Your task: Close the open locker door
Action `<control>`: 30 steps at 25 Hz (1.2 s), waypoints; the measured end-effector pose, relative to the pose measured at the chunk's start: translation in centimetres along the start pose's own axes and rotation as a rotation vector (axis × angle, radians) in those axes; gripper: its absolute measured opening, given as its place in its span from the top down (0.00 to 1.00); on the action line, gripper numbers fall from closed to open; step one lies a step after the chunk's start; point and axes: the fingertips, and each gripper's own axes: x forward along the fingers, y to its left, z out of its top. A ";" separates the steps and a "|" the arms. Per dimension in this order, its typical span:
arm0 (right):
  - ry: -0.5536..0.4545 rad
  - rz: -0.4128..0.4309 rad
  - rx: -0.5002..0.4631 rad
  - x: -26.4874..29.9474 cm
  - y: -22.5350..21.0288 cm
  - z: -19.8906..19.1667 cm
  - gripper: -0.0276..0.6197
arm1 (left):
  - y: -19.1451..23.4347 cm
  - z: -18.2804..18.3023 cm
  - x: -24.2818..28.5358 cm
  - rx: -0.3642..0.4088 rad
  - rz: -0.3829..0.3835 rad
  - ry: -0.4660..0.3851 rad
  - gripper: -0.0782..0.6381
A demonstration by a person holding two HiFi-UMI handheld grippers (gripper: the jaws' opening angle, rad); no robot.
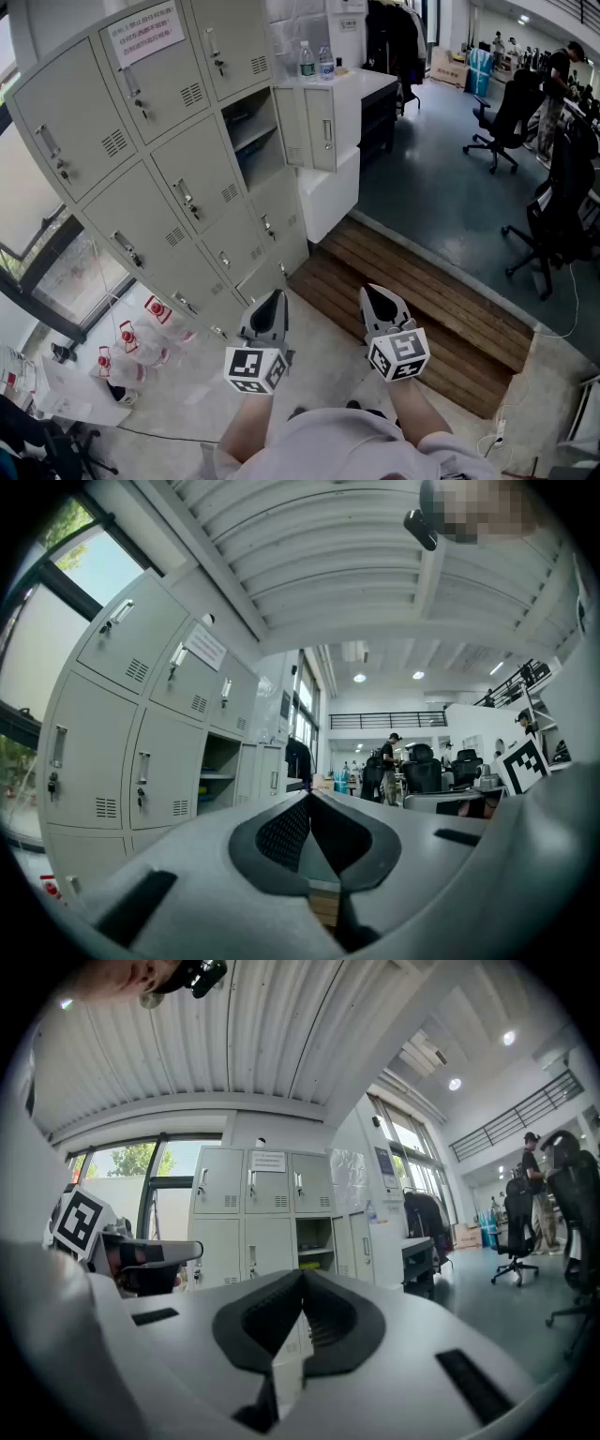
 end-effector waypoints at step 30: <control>0.008 0.021 0.004 0.6 -6.2 0.2 0.94 | -3.0 -1.1 4.3 -0.014 0.051 0.014 0.88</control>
